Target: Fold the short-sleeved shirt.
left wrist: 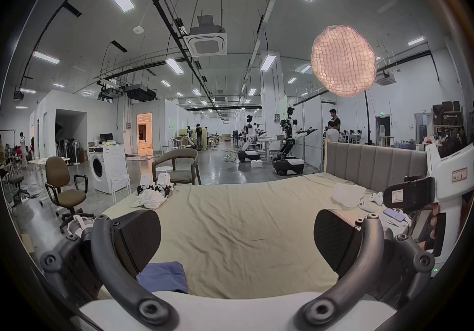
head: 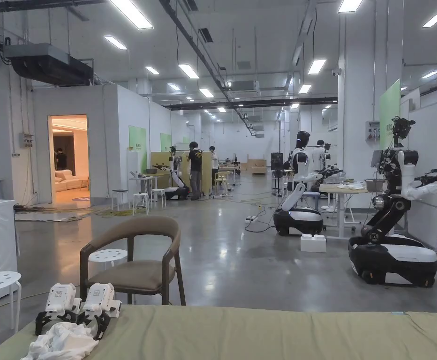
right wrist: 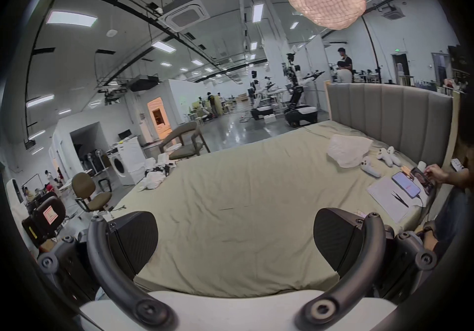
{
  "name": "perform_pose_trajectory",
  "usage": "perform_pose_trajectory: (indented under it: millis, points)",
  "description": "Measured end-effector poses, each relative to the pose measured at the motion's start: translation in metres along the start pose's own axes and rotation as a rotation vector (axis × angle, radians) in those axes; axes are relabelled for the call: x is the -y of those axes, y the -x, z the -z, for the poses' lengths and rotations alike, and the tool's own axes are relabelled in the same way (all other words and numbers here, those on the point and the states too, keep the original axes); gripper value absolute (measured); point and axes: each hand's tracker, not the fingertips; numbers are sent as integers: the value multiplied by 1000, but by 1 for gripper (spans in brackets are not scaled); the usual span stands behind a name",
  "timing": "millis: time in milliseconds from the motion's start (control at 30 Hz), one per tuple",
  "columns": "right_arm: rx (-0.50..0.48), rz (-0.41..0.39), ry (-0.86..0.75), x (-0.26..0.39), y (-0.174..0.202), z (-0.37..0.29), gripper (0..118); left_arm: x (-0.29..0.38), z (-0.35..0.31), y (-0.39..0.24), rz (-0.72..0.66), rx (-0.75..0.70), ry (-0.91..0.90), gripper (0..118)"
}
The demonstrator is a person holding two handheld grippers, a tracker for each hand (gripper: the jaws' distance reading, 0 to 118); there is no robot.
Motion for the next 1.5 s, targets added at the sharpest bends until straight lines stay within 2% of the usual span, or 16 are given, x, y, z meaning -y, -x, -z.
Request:
perform_pose_trajectory:
  millis: [167, 267, 333, 467, 567, 633, 700, 767, 800, 1033, 1200, 1500]
  points:
    - [4, 23, 40, -7, -3, 1, 118, 0, -3, 0, -32, 19, -1, 118]
    - [2, 98, 72, -3, -8, 4, 118, 1, -4, 0, -34, 18, 1, 118]
    - [13, 132, 66, -3, -13, 5, 118, 1, -4, 0, -16, 12, 4, 118]
    - [73, 142, 42, -1, -17, 10, 118, 1, -3, 0, -20, 14, 6, 118]
    - [2, 109, -7, 2, -23, 9, 118, 1, -3, -1, -29, 14, 3, 118]
    - [-8, 24, -135, 8, -23, 1, 118, 2, -3, -1, -30, 12, 1, 118]
    - [-15, -107, -256, 14, -21, -6, 118, 3, -4, -1, -25, 6, -4, 118]
    - [-3, -191, -236, 14, -17, -9, 118, 3, -5, -1, -23, -1, -13, 118]
    - [-4, -208, -224, 14, -15, -8, 118, 3, -6, -1, -21, -6, -24, 118]
    - [-67, -177, -209, 18, -13, -5, 118, 0, -18, -2, -35, 9, -117, 118]
    - [-56, -222, -215, 14, -7, -5, 118, 1, -20, -2, -16, 7, -122, 118]
    - [-88, -227, -198, 8, -5, 11, 118, 1, -11, 2, -14, -10, -106, 118]
